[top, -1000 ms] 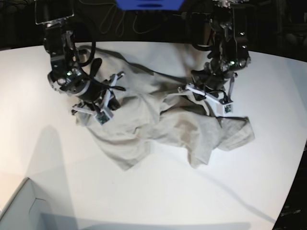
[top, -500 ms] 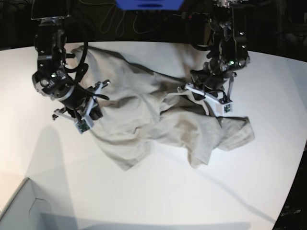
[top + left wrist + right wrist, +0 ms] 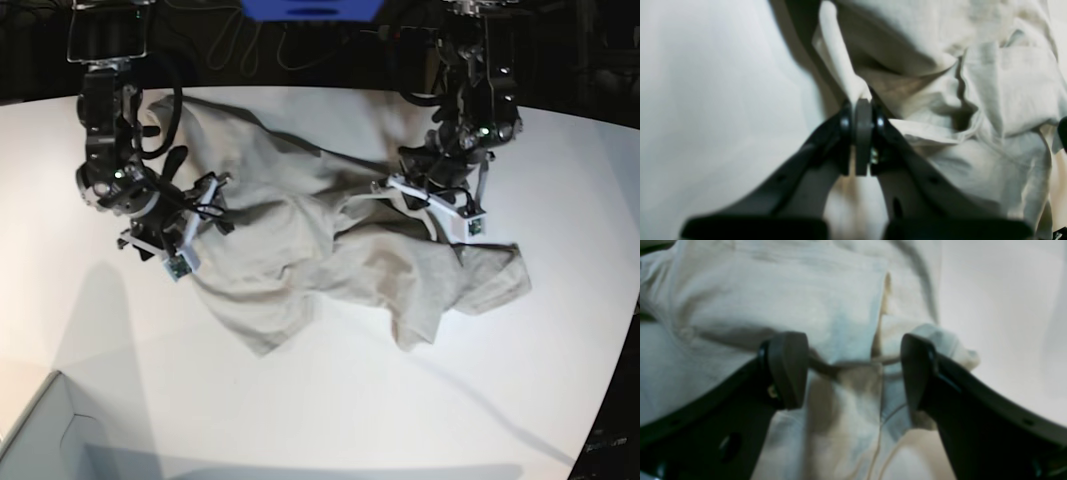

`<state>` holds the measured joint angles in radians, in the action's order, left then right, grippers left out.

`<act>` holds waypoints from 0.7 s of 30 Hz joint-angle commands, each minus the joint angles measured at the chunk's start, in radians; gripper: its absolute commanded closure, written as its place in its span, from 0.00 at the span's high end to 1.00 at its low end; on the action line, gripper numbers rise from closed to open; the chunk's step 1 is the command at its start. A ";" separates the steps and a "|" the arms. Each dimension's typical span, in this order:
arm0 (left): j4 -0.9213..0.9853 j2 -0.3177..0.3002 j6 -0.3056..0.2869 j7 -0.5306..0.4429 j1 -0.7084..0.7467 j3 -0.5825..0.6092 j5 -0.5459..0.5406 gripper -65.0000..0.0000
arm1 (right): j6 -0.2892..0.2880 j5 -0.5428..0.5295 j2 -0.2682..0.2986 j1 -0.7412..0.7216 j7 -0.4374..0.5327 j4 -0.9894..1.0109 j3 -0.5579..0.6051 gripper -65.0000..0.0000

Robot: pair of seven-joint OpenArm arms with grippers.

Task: Layout the t-shirt on the table in an organized manner, then fold the t-shirt properly
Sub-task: 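Grasp the shirt fabric with both grippers, then pull the held fabric away from the left gripper with the right gripper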

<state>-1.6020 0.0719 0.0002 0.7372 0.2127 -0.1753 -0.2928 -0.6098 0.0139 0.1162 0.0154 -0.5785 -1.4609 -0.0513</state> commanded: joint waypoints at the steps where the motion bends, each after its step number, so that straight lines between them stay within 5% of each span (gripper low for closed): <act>1: -0.014 0.001 -0.004 -0.011 -0.006 0.001 -0.007 0.00 | -0.026 -0.016 0.006 -0.015 0.021 -0.016 -0.002 0.67; 6: -0.014 0.003 -0.004 -0.011 -0.006 0.001 -0.007 0.00 | -0.088 -0.016 -0.014 -0.015 0.015 -0.007 0.000 0.47; 11: -0.014 0.004 -0.004 -0.011 -0.008 0.004 -0.007 0.00 | -0.088 -0.015 -0.028 -0.019 0.015 0.027 0.000 0.00; 21: -0.014 0.003 -0.004 -0.011 -0.008 0.001 -0.007 0.00 | -0.088 -0.015 -0.029 0.120 0.015 -0.228 -0.046 0.00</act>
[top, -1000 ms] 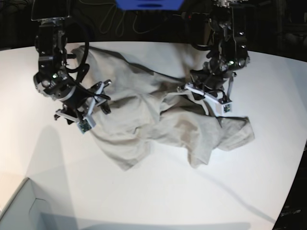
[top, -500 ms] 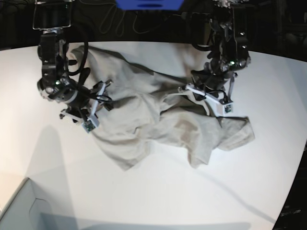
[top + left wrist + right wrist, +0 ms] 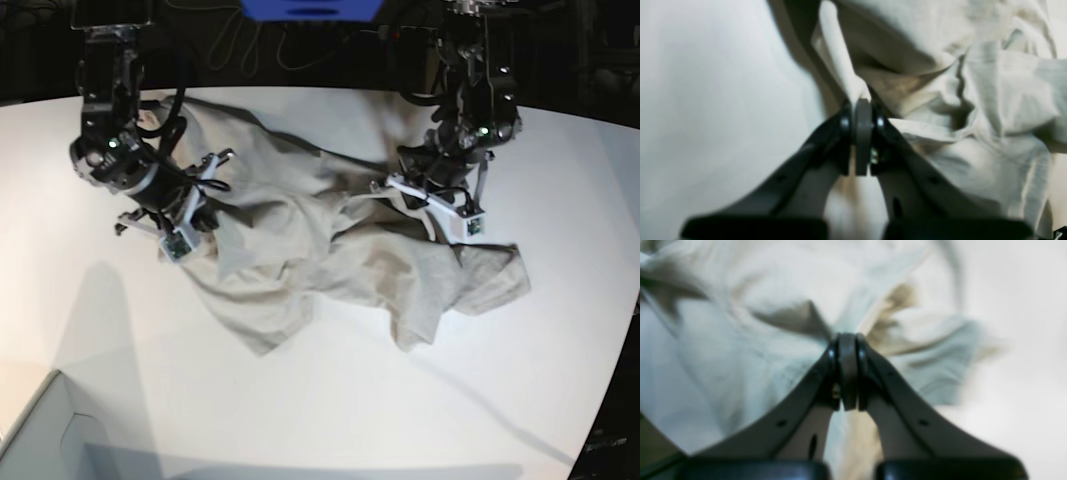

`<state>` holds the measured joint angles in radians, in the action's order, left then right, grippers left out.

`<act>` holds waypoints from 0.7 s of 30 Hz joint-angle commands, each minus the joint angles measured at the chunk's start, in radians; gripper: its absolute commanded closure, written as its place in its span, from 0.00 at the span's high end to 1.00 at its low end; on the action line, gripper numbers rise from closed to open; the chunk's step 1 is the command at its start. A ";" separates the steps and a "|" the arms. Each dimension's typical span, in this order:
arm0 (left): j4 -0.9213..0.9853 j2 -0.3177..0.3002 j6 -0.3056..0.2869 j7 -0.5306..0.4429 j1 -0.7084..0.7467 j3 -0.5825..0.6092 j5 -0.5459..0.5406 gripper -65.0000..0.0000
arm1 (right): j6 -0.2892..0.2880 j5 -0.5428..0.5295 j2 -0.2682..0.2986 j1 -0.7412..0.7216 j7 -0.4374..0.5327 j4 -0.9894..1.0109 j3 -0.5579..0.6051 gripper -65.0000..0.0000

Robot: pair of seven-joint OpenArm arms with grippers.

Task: Layout the t-shirt on the table in an organized manner, then fold the t-shirt properly
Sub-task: 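Pull the held fabric away from the left gripper with the right gripper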

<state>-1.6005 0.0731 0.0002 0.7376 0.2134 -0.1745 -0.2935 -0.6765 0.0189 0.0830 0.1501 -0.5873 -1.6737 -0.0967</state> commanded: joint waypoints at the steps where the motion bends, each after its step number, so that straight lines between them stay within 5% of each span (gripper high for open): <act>1: -0.016 0.001 -0.004 -0.011 -0.009 0.000 -0.006 0.00 | -0.022 -0.023 0.002 0.016 0.023 -0.070 -0.002 0.00; 7: -0.016 -0.002 -0.004 -0.011 -0.010 0.000 -0.006 0.00 | -0.022 -0.024 -0.055 0.222 0.033 -0.325 0.004 0.00; 12: -0.016 -0.003 -0.004 -0.011 -0.010 -0.001 -0.006 0.00 | -0.022 -0.024 -0.084 0.340 0.023 -0.348 0.097 0.00; 21: -0.019 -0.005 -0.004 -0.003 -0.025 -0.001 -0.006 0.00 | -0.022 -0.020 0.062 0.391 0.023 -0.283 0.501 0.00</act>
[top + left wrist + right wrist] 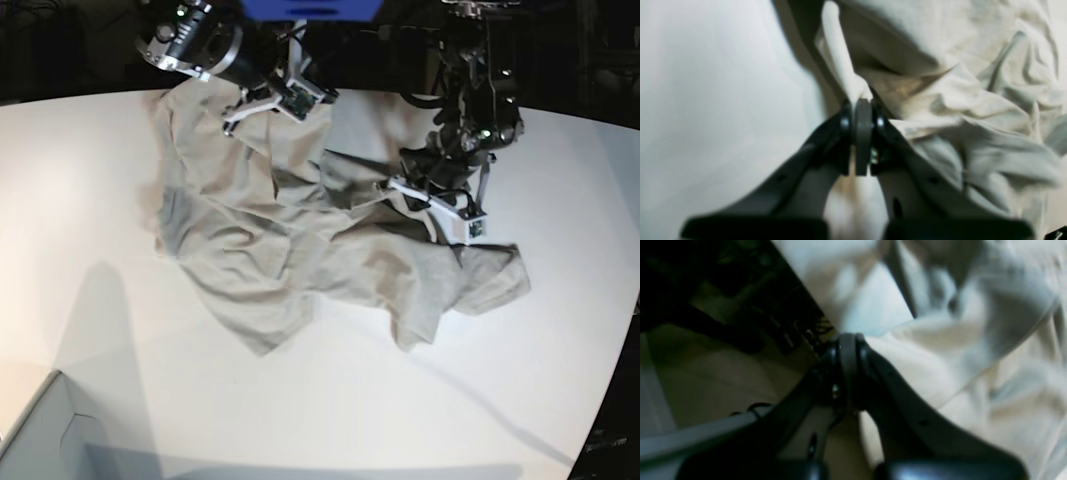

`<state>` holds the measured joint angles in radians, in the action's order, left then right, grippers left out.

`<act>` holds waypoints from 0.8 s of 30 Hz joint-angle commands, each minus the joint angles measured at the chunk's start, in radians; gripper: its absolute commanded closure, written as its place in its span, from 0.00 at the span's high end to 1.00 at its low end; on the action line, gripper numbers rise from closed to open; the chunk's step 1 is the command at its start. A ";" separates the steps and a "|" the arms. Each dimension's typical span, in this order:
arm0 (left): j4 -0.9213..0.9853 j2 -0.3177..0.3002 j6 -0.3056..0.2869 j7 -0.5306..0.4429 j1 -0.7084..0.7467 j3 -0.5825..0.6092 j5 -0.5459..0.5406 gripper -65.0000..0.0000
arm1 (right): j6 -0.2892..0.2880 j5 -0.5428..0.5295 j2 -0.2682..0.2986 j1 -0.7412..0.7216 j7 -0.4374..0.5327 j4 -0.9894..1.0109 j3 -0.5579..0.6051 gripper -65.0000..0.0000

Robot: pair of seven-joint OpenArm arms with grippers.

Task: Layout the t-shirt on the table in an organized manner, then fold the t-shirt properly
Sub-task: 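Pull the held fabric away from the left gripper with the right gripper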

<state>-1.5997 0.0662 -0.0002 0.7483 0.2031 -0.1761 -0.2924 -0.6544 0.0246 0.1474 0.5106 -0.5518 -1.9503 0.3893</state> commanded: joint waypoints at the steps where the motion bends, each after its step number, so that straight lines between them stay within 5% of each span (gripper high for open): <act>1: -0.020 0.002 -0.005 -0.014 -0.015 0.000 -0.008 0.00 | -0.044 -0.025 -0.001 0.027 -0.012 0.005 0.013 0.00; 7: -0.027 0.002 -0.005 -0.013 -0.014 0.000 -0.008 0.04 | -0.044 -0.025 -0.001 -0.008 -0.001 0.082 -0.054 0.00; 18: -0.043 0.002 -0.005 -0.009 -0.003 0.000 -0.008 0.79 | -0.044 -0.025 -0.002 -0.132 -0.007 0.174 -0.166 0.00; 24: -0.100 0.002 -0.004 -0.009 0.023 0.000 -0.008 0.89 | -0.044 -0.025 -0.004 -0.246 -0.003 0.337 -0.192 0.00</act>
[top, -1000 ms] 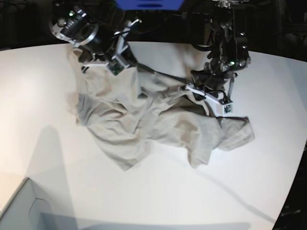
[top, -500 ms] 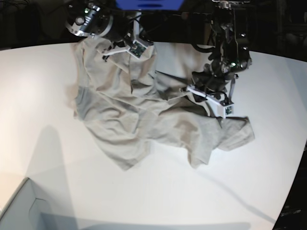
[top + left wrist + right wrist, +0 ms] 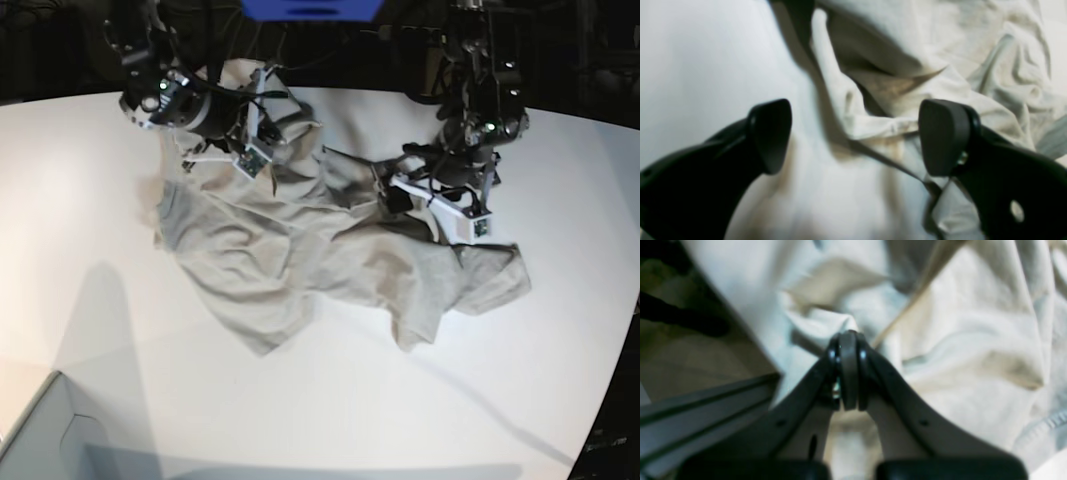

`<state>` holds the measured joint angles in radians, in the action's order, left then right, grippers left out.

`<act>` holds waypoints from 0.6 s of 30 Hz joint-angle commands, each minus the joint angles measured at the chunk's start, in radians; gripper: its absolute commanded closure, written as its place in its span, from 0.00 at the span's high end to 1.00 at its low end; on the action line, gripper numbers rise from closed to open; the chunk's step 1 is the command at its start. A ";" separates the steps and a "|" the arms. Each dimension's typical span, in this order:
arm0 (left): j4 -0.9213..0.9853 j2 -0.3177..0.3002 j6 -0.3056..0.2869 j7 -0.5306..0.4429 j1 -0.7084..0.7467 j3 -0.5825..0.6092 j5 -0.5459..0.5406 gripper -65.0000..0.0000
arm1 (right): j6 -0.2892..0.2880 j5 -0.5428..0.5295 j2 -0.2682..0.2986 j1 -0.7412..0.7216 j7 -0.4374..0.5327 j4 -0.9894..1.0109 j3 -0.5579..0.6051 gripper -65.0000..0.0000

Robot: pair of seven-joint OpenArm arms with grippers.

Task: Layout the t-shirt on the table in an organized manner, then fold the t-shirt properly
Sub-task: 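Pull the held fabric away from the left gripper with the right gripper, then regrasp the shirt edges with both grippers, spreading them apart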

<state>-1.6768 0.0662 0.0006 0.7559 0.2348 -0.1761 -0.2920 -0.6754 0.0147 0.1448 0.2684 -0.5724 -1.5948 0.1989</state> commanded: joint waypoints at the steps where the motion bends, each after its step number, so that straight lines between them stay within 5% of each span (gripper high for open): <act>1: -0.030 0.002 -0.004 -0.017 0.001 -0.001 -0.008 0.89 | -0.023 -0.015 -0.001 -0.024 0.018 0.015 -0.002 0.00; 12: -0.041 -0.029 -0.006 -0.017 0.013 -0.144 -0.008 0.90 | -0.023 -0.015 0.002 -0.295 0.084 0.414 -0.013 0.00; 18: -0.046 -0.033 -0.006 -0.017 0.011 -0.162 -0.006 0.90 | -0.023 -0.015 0.003 -0.495 0.147 0.652 -0.187 0.00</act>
<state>-1.7031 0.0353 -0.0032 0.7544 0.2516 -0.3367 -0.2932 -0.7353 -0.0402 0.1284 -0.2207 -0.3920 -0.9394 0.0170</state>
